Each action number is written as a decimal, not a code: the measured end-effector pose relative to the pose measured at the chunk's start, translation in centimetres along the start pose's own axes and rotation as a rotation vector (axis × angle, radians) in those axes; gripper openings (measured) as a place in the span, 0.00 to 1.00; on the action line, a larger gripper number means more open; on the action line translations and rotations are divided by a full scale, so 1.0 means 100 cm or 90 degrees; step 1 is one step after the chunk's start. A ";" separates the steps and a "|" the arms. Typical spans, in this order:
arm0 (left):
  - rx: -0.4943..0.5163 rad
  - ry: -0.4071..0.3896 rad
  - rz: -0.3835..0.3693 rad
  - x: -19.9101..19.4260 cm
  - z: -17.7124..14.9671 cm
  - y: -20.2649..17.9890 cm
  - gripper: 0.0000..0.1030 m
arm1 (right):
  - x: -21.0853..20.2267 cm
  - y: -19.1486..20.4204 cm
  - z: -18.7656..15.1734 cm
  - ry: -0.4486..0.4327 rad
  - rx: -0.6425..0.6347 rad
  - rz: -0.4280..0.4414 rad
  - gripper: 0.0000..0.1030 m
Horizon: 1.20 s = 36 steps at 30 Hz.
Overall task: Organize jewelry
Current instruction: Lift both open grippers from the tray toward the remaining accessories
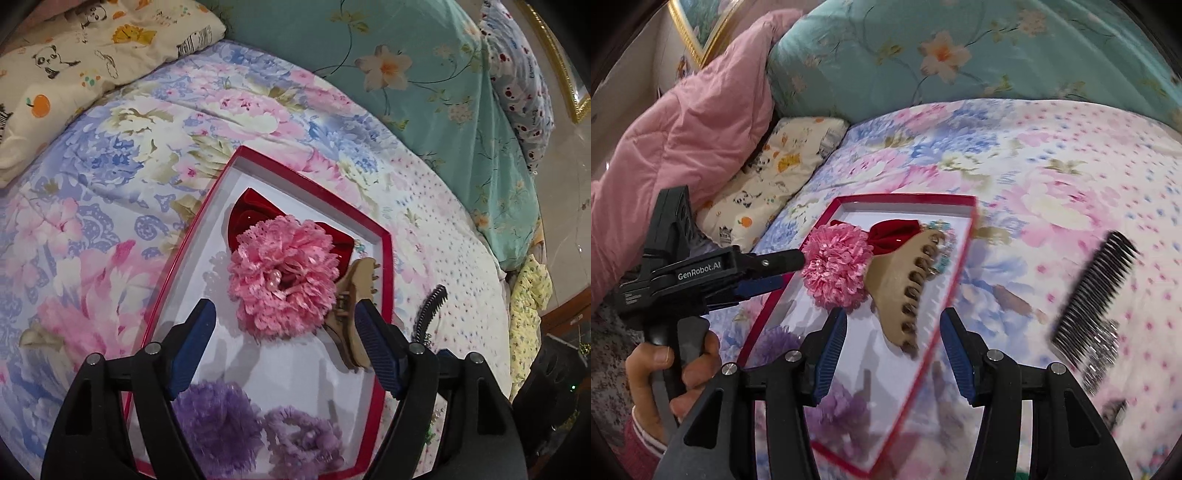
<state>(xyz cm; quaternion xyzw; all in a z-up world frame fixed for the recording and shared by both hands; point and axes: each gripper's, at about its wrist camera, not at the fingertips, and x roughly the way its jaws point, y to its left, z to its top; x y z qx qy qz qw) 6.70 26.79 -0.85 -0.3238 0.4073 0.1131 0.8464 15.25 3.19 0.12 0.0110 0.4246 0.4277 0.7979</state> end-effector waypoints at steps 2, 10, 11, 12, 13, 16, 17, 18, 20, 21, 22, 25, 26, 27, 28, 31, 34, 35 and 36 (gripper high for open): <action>0.004 -0.007 -0.005 -0.009 -0.008 -0.004 0.76 | -0.015 -0.010 -0.007 -0.009 0.017 -0.007 0.55; 0.025 0.010 -0.021 -0.024 -0.043 -0.028 0.76 | -0.082 -0.070 -0.039 -0.031 0.112 -0.067 0.56; 0.026 0.015 -0.025 -0.025 -0.048 -0.032 0.76 | -0.089 -0.077 -0.042 -0.034 0.122 -0.073 0.57; 0.029 0.019 -0.028 -0.025 -0.054 -0.037 0.76 | -0.096 -0.083 -0.046 -0.037 0.130 -0.078 0.58; 0.033 0.023 -0.030 -0.025 -0.058 -0.040 0.76 | -0.104 -0.088 -0.051 -0.041 0.135 -0.087 0.58; 0.048 0.034 -0.038 -0.027 -0.074 -0.055 0.76 | -0.122 -0.102 -0.065 -0.044 0.148 -0.106 0.58; 0.055 0.039 -0.041 -0.027 -0.080 -0.062 0.76 | -0.127 -0.105 -0.069 -0.044 0.152 -0.109 0.58; 0.059 0.042 -0.043 -0.028 -0.084 -0.065 0.76 | -0.133 -0.110 -0.076 -0.044 0.160 -0.115 0.58; 0.072 0.052 -0.050 -0.027 -0.094 -0.077 0.76 | -0.143 -0.119 -0.087 -0.047 0.175 -0.124 0.58; 0.082 0.060 -0.052 -0.026 -0.100 -0.084 0.76 | -0.148 -0.124 -0.093 -0.046 0.182 -0.128 0.58; 0.088 0.064 -0.055 -0.025 -0.103 -0.089 0.76 | -0.153 -0.127 -0.098 -0.047 0.187 -0.134 0.58; 0.109 0.082 -0.065 -0.022 -0.118 -0.106 0.76 | -0.167 -0.137 -0.114 -0.048 0.200 -0.159 0.58; 0.117 0.089 -0.066 -0.020 -0.123 -0.111 0.76 | -0.171 -0.140 -0.118 -0.047 0.205 -0.165 0.58; 0.125 0.096 -0.069 -0.018 -0.128 -0.117 0.76 | -0.174 -0.143 -0.123 -0.046 0.213 -0.169 0.58; 0.134 0.105 -0.070 -0.014 -0.135 -0.123 0.76 | -0.178 -0.146 -0.128 -0.045 0.222 -0.169 0.58; 0.152 0.133 -0.072 -0.004 -0.150 -0.135 0.76 | -0.179 -0.147 -0.138 -0.037 0.226 -0.171 0.58; 0.162 0.155 -0.069 0.005 -0.162 -0.142 0.76 | -0.178 -0.147 -0.143 -0.036 0.220 -0.183 0.58; 0.164 0.161 -0.068 0.008 -0.164 -0.144 0.76 | -0.178 -0.148 -0.143 -0.037 0.221 -0.183 0.58; 0.165 0.164 -0.067 0.009 -0.166 -0.145 0.76 | -0.178 -0.150 -0.144 -0.038 0.224 -0.185 0.58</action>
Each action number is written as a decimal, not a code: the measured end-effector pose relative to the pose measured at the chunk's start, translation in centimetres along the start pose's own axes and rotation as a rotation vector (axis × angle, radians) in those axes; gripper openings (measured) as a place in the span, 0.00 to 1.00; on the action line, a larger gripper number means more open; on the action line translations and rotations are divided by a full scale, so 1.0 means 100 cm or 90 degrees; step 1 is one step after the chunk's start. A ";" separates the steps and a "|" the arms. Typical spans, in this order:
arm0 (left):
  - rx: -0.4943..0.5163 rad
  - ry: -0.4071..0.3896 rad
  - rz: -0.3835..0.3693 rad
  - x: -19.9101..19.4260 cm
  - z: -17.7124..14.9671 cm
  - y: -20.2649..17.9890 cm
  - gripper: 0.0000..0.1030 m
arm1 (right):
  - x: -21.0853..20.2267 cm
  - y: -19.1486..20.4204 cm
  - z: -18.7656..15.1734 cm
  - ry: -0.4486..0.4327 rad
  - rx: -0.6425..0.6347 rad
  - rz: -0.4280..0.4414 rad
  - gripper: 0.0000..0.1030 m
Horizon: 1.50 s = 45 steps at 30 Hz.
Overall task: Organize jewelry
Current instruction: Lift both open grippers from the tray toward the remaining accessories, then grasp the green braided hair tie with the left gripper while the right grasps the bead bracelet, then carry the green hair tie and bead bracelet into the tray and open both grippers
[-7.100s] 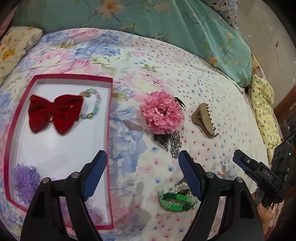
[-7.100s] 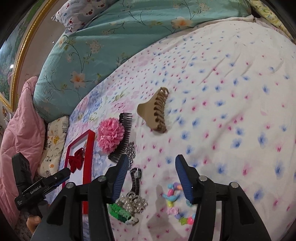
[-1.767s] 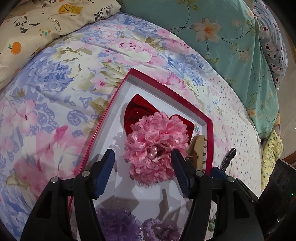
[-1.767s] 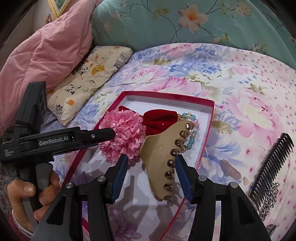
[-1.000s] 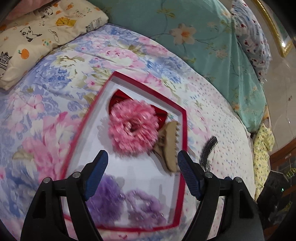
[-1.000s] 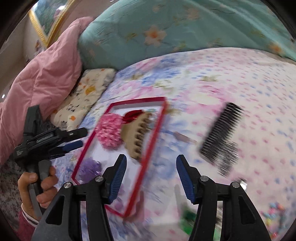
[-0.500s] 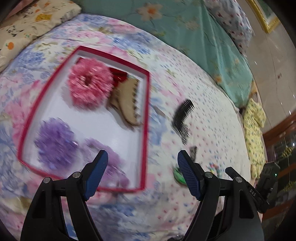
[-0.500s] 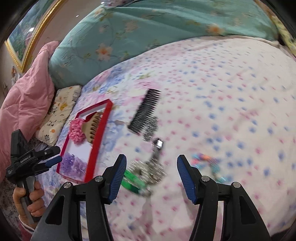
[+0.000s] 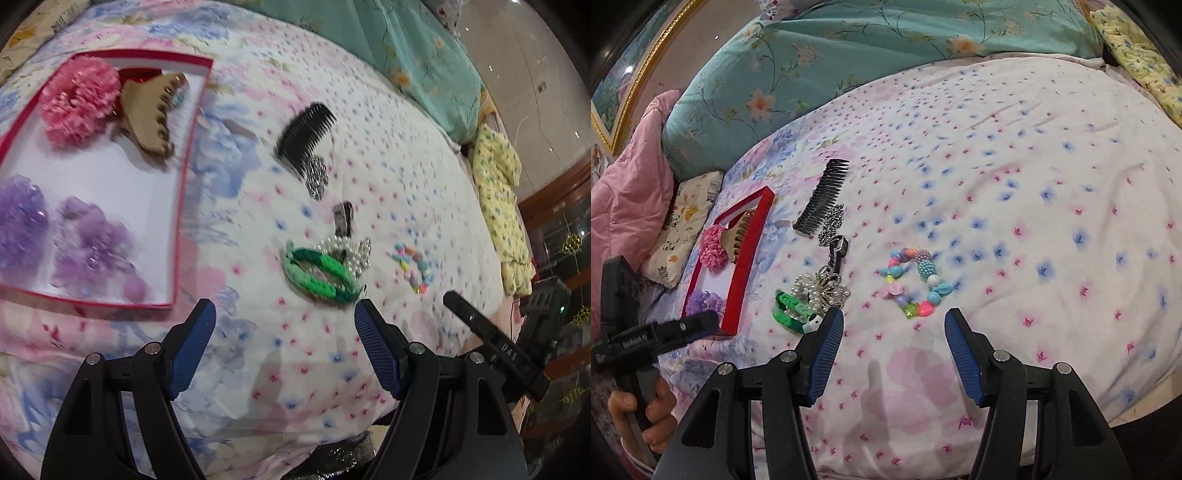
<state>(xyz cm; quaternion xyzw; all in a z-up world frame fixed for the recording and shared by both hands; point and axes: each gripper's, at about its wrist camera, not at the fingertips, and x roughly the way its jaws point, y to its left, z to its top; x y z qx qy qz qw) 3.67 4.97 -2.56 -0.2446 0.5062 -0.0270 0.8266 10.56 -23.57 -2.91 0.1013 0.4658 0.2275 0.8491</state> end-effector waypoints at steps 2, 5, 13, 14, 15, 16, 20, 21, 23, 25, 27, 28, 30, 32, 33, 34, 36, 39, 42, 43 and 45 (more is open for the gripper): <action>0.003 0.004 0.003 0.003 -0.002 -0.002 0.76 | 0.000 -0.002 0.001 -0.005 -0.002 -0.003 0.58; 0.010 0.011 0.007 0.007 -0.004 -0.005 0.76 | 0.000 -0.006 0.002 -0.011 0.000 -0.012 0.58; 0.072 0.004 0.039 0.019 0.003 -0.021 0.76 | 0.005 -0.011 0.008 -0.016 -0.007 -0.027 0.56; 0.091 0.005 0.048 0.022 0.005 -0.026 0.76 | 0.007 -0.010 0.009 -0.014 -0.011 -0.028 0.56; 0.107 0.007 0.054 0.026 0.007 -0.029 0.75 | 0.008 -0.009 0.010 -0.014 -0.015 -0.029 0.56; 0.119 0.009 0.058 0.029 0.009 -0.032 0.75 | 0.009 -0.007 0.011 -0.014 -0.020 -0.031 0.56; 0.158 0.028 0.081 0.049 0.021 -0.036 0.75 | 0.021 -0.005 0.016 -0.002 -0.033 -0.044 0.56; 0.160 0.027 0.080 0.050 0.023 -0.035 0.75 | 0.024 -0.006 0.018 0.002 -0.031 -0.046 0.56; 0.170 0.037 0.062 0.058 0.031 -0.034 0.76 | 0.028 -0.007 0.020 0.004 -0.030 -0.049 0.56; 0.184 0.071 0.033 0.068 0.035 -0.034 0.75 | 0.034 -0.008 0.022 0.013 -0.033 -0.057 0.56; 0.190 0.094 0.024 0.076 0.036 -0.033 0.75 | 0.041 -0.009 0.021 0.027 -0.034 -0.061 0.55; 0.198 0.093 0.022 0.078 0.035 -0.033 0.75 | 0.043 -0.008 0.020 0.026 -0.040 -0.063 0.55; 0.213 0.089 0.021 0.078 0.032 -0.035 0.73 | 0.044 -0.004 0.019 0.024 -0.057 -0.074 0.54; 0.222 0.094 0.014 0.077 0.028 -0.038 0.51 | 0.046 0.000 0.018 0.025 -0.077 -0.091 0.37; 0.226 0.095 0.014 0.077 0.025 -0.039 0.44 | 0.047 0.001 0.016 0.025 -0.083 -0.092 0.32; 0.230 0.094 0.016 0.076 0.023 -0.042 0.27 | 0.048 0.001 0.016 0.028 -0.085 -0.092 0.19; 0.226 0.111 0.004 0.077 0.016 -0.042 0.13 | 0.049 0.002 0.015 0.031 -0.090 -0.097 0.14; 0.219 0.106 0.003 0.074 0.008 -0.040 0.12 | 0.046 0.001 0.013 0.030 -0.084 -0.082 0.13; 0.202 0.095 -0.009 0.063 -0.003 -0.038 0.11 | 0.042 -0.001 0.012 0.033 -0.076 -0.058 0.13; 0.199 0.090 -0.009 0.060 -0.006 -0.037 0.11 | 0.040 -0.002 0.012 0.032 -0.069 -0.046 0.13; 0.188 0.075 -0.011 0.050 -0.010 -0.035 0.11 | 0.035 -0.003 0.011 0.028 -0.057 -0.022 0.13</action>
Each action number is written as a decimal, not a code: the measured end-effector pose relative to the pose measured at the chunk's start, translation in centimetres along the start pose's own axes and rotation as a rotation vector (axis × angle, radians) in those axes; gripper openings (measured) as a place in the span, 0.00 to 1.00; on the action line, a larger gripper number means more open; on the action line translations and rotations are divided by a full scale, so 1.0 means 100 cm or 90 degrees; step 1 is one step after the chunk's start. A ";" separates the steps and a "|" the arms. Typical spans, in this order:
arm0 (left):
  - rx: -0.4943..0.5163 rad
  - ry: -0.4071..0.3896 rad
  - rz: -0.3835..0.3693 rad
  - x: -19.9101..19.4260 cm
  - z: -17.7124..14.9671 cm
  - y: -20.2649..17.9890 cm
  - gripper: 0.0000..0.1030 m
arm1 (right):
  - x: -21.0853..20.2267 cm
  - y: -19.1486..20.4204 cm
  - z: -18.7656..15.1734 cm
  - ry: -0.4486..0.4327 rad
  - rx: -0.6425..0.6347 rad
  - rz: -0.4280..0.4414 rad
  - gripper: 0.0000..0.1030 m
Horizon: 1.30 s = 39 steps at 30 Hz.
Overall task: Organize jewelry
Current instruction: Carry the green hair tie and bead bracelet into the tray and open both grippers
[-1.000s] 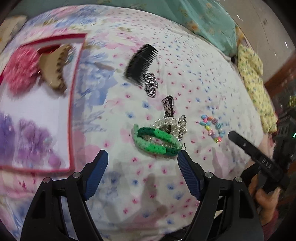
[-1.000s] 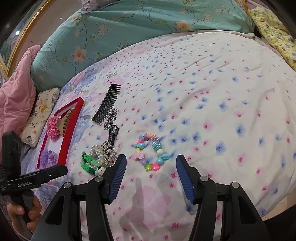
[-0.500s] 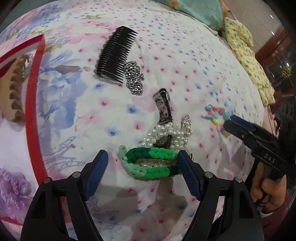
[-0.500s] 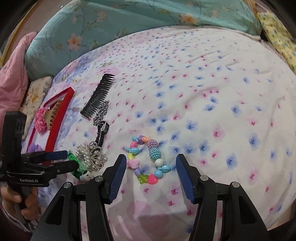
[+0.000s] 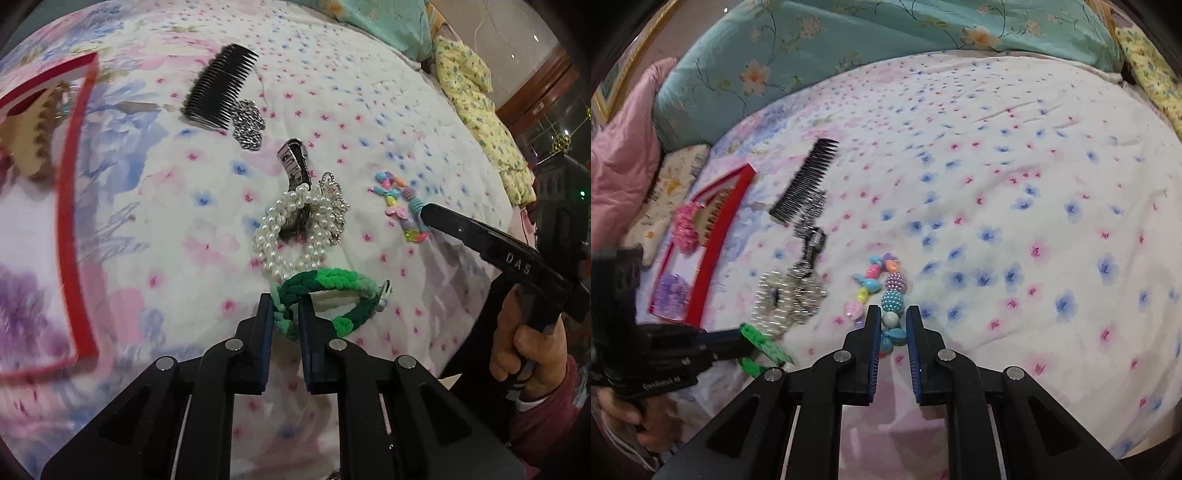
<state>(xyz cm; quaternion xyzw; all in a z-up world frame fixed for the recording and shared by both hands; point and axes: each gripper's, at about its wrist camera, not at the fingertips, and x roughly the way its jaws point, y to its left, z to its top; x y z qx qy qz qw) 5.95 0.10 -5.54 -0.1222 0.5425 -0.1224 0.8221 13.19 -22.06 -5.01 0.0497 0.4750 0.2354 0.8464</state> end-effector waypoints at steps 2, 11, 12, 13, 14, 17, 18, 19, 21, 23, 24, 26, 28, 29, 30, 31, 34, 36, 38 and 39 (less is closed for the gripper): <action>-0.009 -0.015 -0.002 -0.012 -0.004 0.001 0.10 | -0.007 0.001 0.000 -0.009 0.009 0.020 0.13; -0.066 -0.091 0.000 -0.058 -0.007 0.022 0.10 | -0.038 0.020 0.009 -0.055 0.003 0.059 0.13; -0.072 -0.099 0.000 -0.063 -0.008 0.024 0.10 | -0.040 0.024 0.011 -0.059 -0.002 0.063 0.13; -0.077 -0.106 0.001 -0.065 -0.008 0.025 0.10 | -0.042 0.027 0.013 -0.062 -0.006 0.065 0.13; -0.081 -0.113 0.001 -0.069 -0.009 0.027 0.10 | -0.044 0.030 0.014 -0.064 -0.009 0.068 0.13; -0.098 -0.133 0.005 -0.082 -0.011 0.036 0.10 | -0.049 0.039 0.017 -0.069 -0.019 0.079 0.13; -0.103 -0.139 0.005 -0.087 -0.012 0.040 0.10 | -0.051 0.044 0.019 -0.070 -0.024 0.085 0.13; -0.108 -0.144 0.004 -0.090 -0.013 0.043 0.10 | -0.052 0.048 0.020 -0.071 -0.030 0.087 0.13; -0.119 -0.154 0.006 -0.096 -0.016 0.049 0.10 | -0.052 0.057 0.022 -0.072 -0.040 0.094 0.13; -0.132 -0.167 0.008 -0.105 -0.020 0.058 0.10 | -0.052 0.066 0.023 -0.072 -0.049 0.102 0.13; -0.138 -0.171 0.010 -0.108 -0.021 0.062 0.10 | -0.051 0.071 0.024 -0.072 -0.055 0.106 0.13; -0.153 -0.182 0.018 -0.116 -0.024 0.073 0.10 | -0.048 0.082 0.027 -0.069 -0.068 0.114 0.13; -0.168 -0.193 0.023 -0.122 -0.028 0.083 0.10 | -0.045 0.093 0.030 -0.066 -0.079 0.125 0.13; -0.179 -0.198 0.026 -0.126 -0.030 0.089 0.10 | -0.043 0.099 0.031 -0.066 -0.085 0.130 0.13; -0.187 -0.203 0.028 -0.129 -0.031 0.095 0.10 | -0.041 0.106 0.033 -0.064 -0.092 0.135 0.13; -0.194 -0.208 0.030 -0.132 -0.033 0.099 0.10 | -0.038 0.113 0.034 -0.062 -0.097 0.141 0.13; -0.214 -0.220 0.036 -0.139 -0.036 0.115 0.10 | -0.031 0.131 0.038 -0.058 -0.111 0.157 0.13; -0.224 -0.224 0.046 -0.143 -0.037 0.124 0.10 | -0.025 0.146 0.041 -0.055 -0.124 0.169 0.13; -0.231 -0.225 0.050 -0.145 -0.038 0.131 0.10 | -0.018 0.159 0.045 -0.050 -0.133 0.181 0.13; -0.237 -0.229 0.055 -0.148 -0.038 0.137 0.10 | -0.015 0.167 0.046 -0.047 -0.138 0.188 0.13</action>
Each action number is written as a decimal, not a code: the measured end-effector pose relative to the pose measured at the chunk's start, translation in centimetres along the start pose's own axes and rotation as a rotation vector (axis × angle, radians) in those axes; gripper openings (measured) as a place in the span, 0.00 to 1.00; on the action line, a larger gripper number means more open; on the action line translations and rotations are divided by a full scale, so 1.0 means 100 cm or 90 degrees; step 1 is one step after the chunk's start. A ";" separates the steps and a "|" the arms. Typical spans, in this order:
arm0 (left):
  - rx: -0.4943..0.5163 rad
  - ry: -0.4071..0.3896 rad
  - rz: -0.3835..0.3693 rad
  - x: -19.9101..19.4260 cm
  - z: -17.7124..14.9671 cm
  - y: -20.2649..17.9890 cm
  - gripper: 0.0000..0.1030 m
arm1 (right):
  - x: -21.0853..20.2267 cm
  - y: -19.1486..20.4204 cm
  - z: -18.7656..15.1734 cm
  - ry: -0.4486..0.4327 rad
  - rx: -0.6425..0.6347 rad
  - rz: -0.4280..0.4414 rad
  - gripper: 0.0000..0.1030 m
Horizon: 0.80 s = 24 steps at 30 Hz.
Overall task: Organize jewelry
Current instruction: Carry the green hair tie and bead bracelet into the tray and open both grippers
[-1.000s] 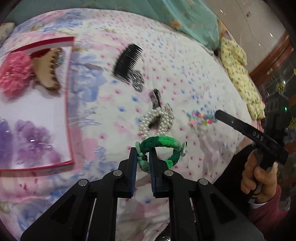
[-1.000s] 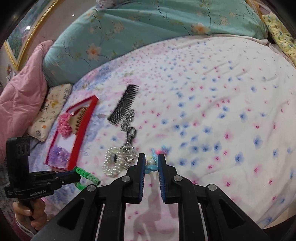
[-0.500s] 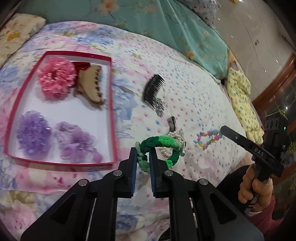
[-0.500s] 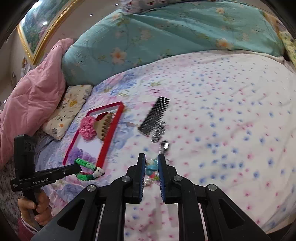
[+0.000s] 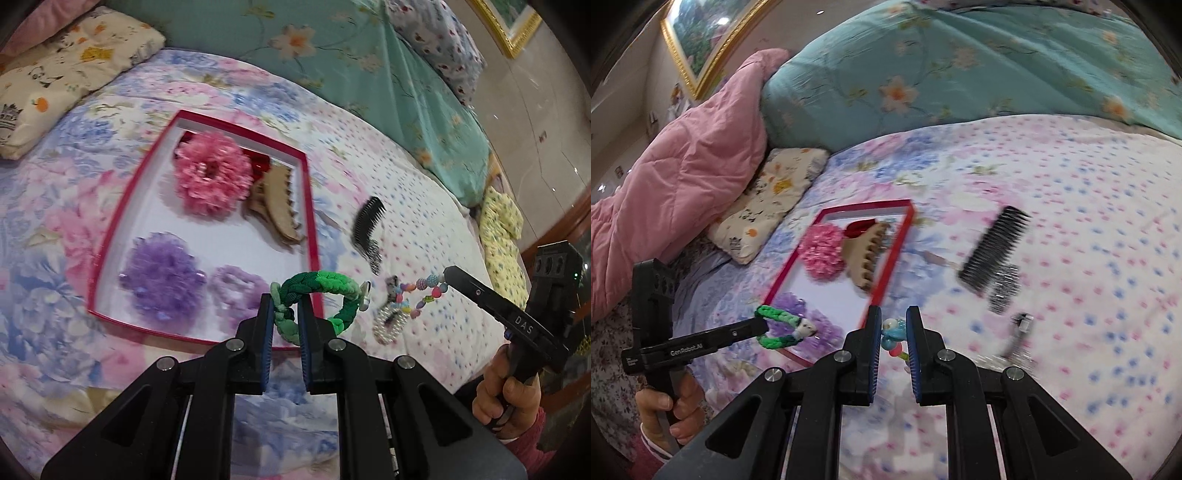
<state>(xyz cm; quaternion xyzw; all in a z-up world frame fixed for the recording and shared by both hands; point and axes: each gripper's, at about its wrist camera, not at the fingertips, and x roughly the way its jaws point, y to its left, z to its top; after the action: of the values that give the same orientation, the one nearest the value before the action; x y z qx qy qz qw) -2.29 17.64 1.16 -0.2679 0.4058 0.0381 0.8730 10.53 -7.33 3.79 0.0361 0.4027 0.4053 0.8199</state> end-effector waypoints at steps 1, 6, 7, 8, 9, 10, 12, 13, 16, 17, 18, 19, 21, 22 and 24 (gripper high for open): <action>-0.003 -0.003 0.004 -0.001 0.001 0.004 0.10 | 0.004 0.004 0.002 0.002 -0.003 0.006 0.13; -0.030 -0.019 0.010 -0.007 0.011 0.025 0.10 | 0.027 0.032 0.012 0.011 -0.029 0.034 0.13; -0.034 -0.021 0.010 -0.008 0.012 0.029 0.10 | 0.031 0.036 0.013 0.014 -0.033 0.038 0.13; -0.037 -0.023 0.012 -0.009 0.014 0.032 0.10 | 0.035 0.040 0.015 0.016 -0.036 0.041 0.13; -0.039 -0.026 0.015 -0.009 0.015 0.034 0.10 | 0.039 0.044 0.016 0.018 -0.041 0.045 0.13; -0.042 -0.028 0.016 -0.009 0.017 0.037 0.10 | 0.044 0.048 0.017 0.021 -0.044 0.049 0.13; -0.051 -0.030 0.016 -0.010 0.019 0.043 0.10 | 0.051 0.053 0.019 0.025 -0.047 0.055 0.13; -0.055 -0.032 0.016 -0.011 0.020 0.046 0.10 | 0.055 0.055 0.020 0.027 -0.050 0.057 0.13; -0.067 -0.034 0.017 -0.010 0.023 0.053 0.10 | 0.065 0.061 0.022 0.033 -0.052 0.061 0.13; -0.069 -0.034 0.017 -0.009 0.024 0.055 0.10 | 0.067 0.062 0.022 0.035 -0.052 0.062 0.13; -0.072 -0.035 0.021 -0.009 0.026 0.058 0.10 | 0.070 0.063 0.023 0.038 -0.050 0.064 0.13; -0.074 -0.036 0.023 -0.008 0.027 0.060 0.10 | 0.074 0.065 0.024 0.041 -0.048 0.069 0.13; -0.079 -0.037 0.024 -0.007 0.031 0.064 0.10 | 0.080 0.069 0.026 0.043 -0.049 0.073 0.13; -0.082 -0.037 0.024 -0.005 0.032 0.066 0.10 | 0.082 0.072 0.027 0.043 -0.050 0.075 0.13; -0.084 -0.037 0.027 -0.002 0.035 0.069 0.10 | 0.089 0.078 0.029 0.043 -0.052 0.080 0.13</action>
<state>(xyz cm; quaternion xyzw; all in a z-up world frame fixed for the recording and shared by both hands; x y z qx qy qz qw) -2.00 25.35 0.16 -0.3153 0.3824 0.0911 0.8637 10.67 4.79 3.10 0.0141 0.4104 0.4733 0.7794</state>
